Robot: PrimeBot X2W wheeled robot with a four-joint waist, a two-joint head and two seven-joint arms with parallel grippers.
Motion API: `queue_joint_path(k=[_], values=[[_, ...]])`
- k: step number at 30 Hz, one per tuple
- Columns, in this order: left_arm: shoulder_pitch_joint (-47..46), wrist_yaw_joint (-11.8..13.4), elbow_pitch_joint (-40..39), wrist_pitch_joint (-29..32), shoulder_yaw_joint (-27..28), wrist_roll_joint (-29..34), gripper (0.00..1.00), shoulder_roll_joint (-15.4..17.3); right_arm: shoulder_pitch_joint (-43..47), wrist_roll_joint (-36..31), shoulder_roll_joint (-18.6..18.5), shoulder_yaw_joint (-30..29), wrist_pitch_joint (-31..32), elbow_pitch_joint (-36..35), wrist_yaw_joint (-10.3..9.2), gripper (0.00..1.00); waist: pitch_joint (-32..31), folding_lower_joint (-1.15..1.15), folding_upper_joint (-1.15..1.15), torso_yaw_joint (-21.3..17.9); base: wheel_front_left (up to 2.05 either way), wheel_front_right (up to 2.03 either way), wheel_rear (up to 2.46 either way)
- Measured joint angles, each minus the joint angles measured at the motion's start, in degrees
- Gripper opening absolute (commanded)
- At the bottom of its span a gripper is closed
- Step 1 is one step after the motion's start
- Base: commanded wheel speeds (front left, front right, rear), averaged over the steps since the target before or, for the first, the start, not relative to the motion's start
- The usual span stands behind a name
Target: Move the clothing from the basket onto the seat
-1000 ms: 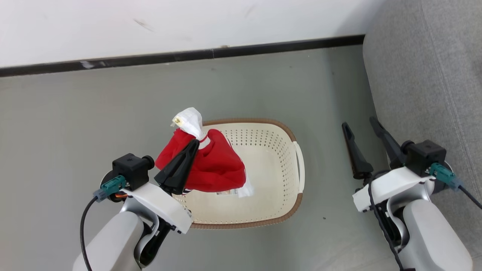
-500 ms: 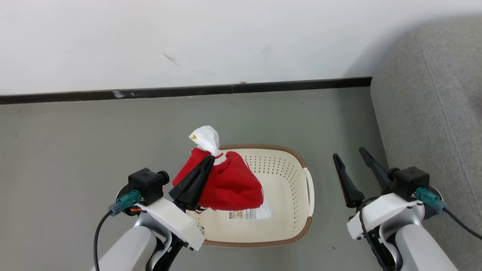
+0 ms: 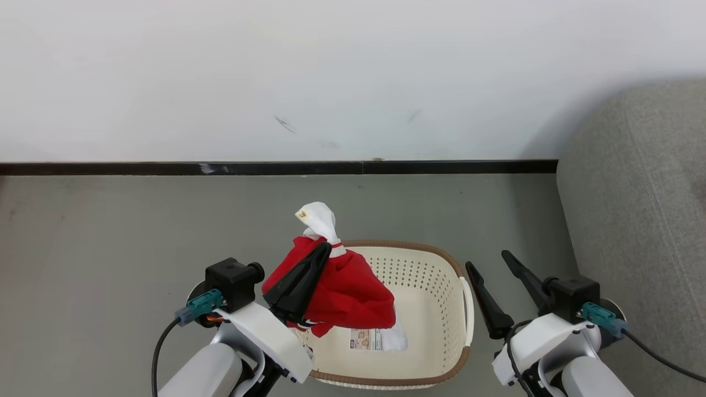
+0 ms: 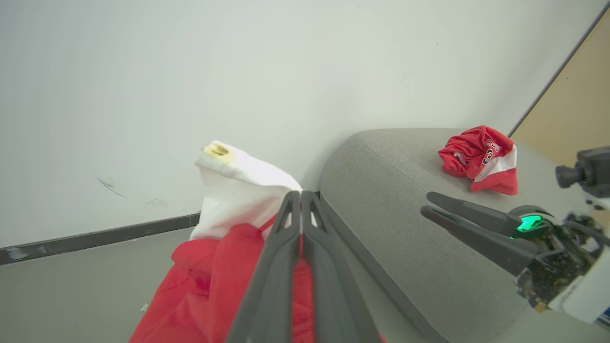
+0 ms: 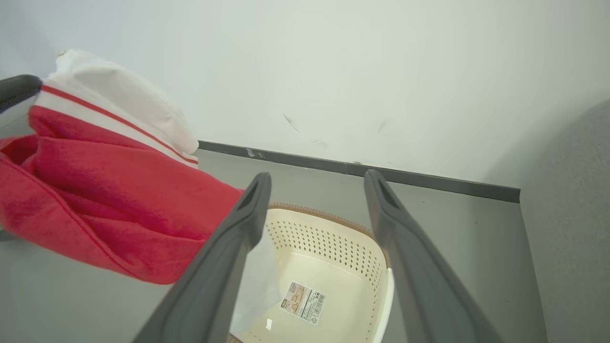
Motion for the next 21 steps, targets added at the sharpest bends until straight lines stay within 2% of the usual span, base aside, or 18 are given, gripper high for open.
queue_joint_path(k=[11,21], values=[[0.7,0.7,-1.1,1.4,-0.6,0.0,0.0,0.0,1.4,1.1,0.0,4.0,0.0,0.0,0.0,1.0,-3.3,0.0,0.0,2.6,0.0,0.0,0.0],[1.8,0.8,-1.9,2.9,-1.4,-0.5,0.0,-0.3,2.5,2.4,0.0,4.2,0.0,0.0,0.0,1.0,-5.5,0.0,0.0,4.4,0.0,0.0,0.0]])
